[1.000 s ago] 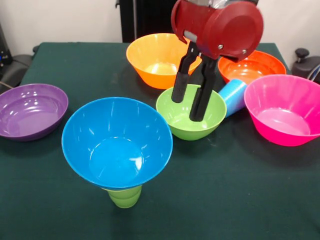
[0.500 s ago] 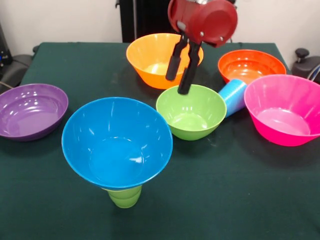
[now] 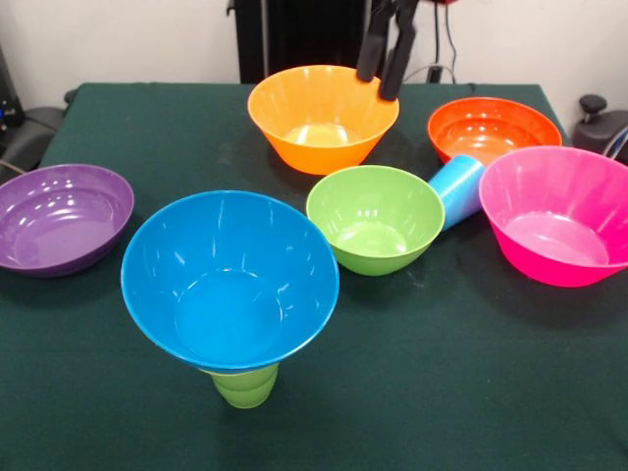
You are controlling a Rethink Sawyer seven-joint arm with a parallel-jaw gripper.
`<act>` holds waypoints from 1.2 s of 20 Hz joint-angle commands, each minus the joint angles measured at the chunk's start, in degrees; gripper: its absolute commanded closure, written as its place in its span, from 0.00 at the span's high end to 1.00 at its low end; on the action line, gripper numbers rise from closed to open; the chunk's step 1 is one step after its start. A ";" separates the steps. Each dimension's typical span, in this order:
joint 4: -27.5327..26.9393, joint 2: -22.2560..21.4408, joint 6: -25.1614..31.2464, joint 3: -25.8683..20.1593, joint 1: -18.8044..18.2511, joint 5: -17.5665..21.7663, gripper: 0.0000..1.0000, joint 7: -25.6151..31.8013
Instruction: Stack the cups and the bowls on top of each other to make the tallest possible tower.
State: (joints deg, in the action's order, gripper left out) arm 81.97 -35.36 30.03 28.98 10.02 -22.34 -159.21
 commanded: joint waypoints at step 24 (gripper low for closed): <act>34.88 -2.00 -25.79 -4.86 15.65 -9.36 1.00 -16.28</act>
State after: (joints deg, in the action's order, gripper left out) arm 109.19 -40.90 8.81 30.71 24.76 -30.21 -161.53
